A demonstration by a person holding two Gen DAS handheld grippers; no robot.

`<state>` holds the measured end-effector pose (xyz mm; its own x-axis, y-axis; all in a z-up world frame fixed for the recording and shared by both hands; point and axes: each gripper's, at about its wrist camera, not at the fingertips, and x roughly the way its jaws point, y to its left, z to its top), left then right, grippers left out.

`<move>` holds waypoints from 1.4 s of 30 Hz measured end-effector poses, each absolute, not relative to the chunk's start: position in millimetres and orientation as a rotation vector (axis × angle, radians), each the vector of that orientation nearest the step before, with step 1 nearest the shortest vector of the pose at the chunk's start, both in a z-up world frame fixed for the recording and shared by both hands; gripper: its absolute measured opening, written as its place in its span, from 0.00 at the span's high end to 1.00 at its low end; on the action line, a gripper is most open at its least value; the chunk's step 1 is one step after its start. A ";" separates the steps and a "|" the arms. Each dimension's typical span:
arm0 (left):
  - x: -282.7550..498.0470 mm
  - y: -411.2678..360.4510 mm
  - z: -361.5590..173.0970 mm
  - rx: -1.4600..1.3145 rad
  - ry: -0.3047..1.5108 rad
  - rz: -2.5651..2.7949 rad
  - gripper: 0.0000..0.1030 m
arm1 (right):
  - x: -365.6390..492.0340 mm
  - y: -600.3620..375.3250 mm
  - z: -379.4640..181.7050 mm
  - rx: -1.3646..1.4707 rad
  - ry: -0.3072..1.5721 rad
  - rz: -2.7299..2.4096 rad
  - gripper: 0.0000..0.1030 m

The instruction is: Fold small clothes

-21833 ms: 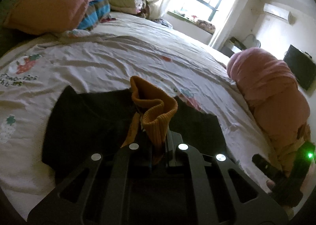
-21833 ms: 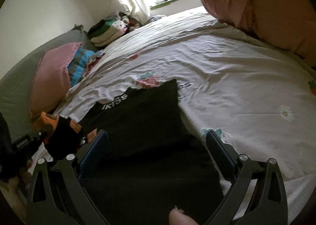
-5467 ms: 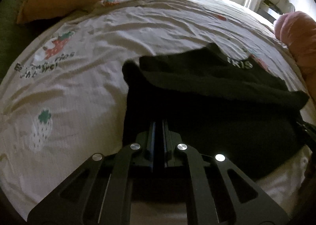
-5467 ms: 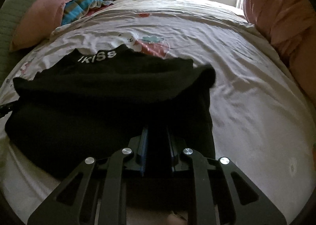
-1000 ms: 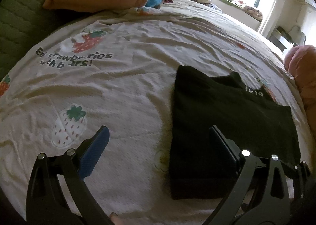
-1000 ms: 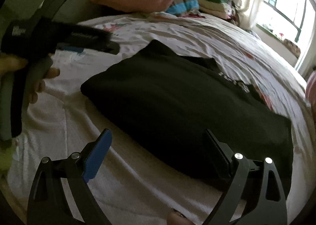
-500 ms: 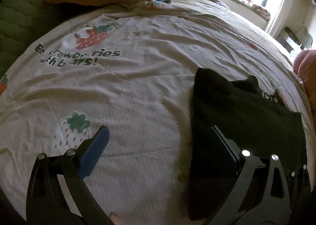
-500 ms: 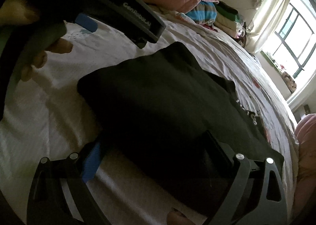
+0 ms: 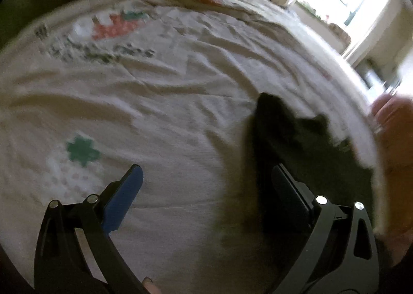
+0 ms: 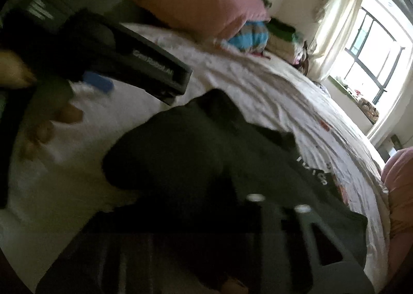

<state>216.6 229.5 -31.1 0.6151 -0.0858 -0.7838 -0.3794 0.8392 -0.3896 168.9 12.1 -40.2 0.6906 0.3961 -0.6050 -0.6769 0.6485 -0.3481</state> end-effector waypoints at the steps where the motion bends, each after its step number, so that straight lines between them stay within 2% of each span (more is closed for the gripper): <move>1: 216.2 231.4 -28.5 -0.626 0.885 0.153 0.09 | 168.5 9.2 -37.9 -0.589 0.505 0.639 0.82; 6: 222.5 217.3 0.4 -0.699 0.817 0.060 0.09 | 164.9 -4.5 -30.8 -0.581 0.466 0.633 0.83; 15: 258.0 168.7 -3.7 -0.606 0.968 0.073 0.11 | 157.6 -37.5 -14.8 -0.505 0.419 0.624 0.84; 16: 259.0 160.6 -1.8 -0.605 0.959 0.049 0.16 | 157.6 -42.4 -12.2 -0.496 0.415 0.620 0.85; 20: 260.6 134.0 10.3 -0.610 0.934 -0.029 0.79 | 156.6 -60.8 -2.9 -0.448 0.419 0.609 0.85; 23: 259.3 112.9 29.3 -0.550 0.903 -0.046 0.89 | 151.5 -74.9 3.2 -0.423 0.398 0.594 0.86; 31: 259.3 59.9 71.2 -0.427 0.865 -0.085 0.89 | 149.1 -122.9 24.9 -0.277 0.362 0.554 0.86; 42: 269.1 4.3 81.4 -0.363 0.892 -0.121 0.89 | 158.0 -180.3 30.6 -0.153 0.404 0.505 0.86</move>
<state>269.1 4.3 81.4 0.6254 -0.2520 -0.7385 -0.0471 0.9325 -0.3581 158.0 -180.3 30.6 0.7984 0.4385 -0.4126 -0.4983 0.8659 -0.0440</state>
